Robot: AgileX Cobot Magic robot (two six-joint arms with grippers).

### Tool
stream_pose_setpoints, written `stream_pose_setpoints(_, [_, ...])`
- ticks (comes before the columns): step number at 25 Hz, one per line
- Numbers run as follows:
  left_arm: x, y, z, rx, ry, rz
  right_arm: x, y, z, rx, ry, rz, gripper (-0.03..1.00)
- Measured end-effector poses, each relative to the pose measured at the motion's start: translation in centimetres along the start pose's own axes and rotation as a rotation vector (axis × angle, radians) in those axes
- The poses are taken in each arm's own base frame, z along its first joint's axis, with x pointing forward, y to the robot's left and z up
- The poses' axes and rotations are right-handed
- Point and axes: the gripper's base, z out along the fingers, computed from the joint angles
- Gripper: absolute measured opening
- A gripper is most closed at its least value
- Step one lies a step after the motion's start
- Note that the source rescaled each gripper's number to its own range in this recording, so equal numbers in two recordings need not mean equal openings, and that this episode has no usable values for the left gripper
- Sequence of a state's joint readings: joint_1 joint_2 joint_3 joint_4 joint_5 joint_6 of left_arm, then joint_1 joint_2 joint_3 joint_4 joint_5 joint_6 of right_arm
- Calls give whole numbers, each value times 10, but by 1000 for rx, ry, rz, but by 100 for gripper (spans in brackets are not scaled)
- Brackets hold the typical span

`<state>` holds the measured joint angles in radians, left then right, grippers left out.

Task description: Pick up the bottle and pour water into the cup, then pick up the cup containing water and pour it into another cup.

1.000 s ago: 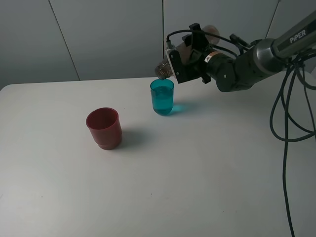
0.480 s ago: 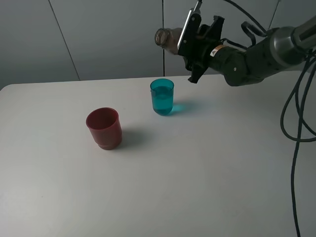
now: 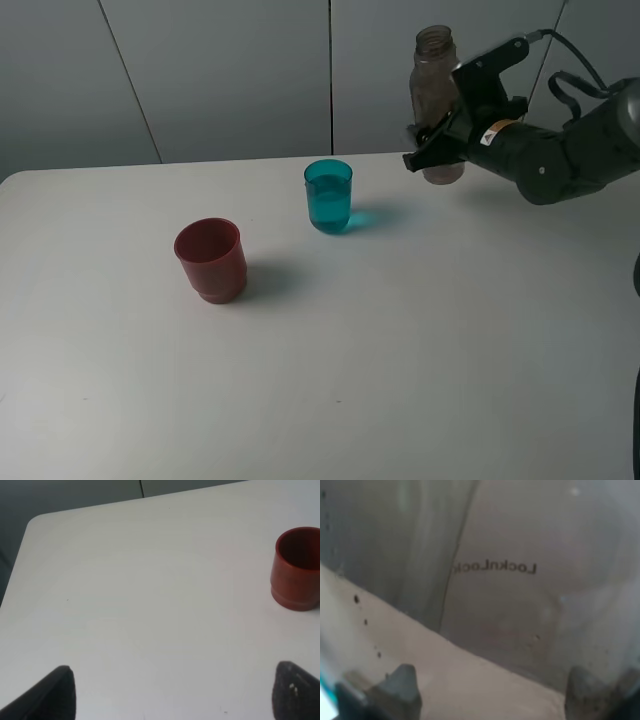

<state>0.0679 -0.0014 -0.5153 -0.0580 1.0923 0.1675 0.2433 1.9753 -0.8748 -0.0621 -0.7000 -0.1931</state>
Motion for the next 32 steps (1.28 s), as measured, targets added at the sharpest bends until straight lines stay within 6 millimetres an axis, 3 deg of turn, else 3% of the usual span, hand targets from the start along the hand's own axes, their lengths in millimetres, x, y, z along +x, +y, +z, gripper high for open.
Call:
stream_pose_setpoints(5, [0, 0, 0, 0, 0, -2, 13, -11, 4, 11, -13, 175, 5])
stream_pose_setpoints(12, [0, 0, 0, 0, 0, -2, 48, -20, 14, 34, -1, 223, 5])
stream_pose_setpoints(21, [0, 0, 0, 0, 0, -2, 55, -32, 14, 87, -10, 246, 5])
stream_pose_setpoints(32, [0, 0, 0, 0, 0, -2, 61, -33, 14, 102, 64, 252, 5])
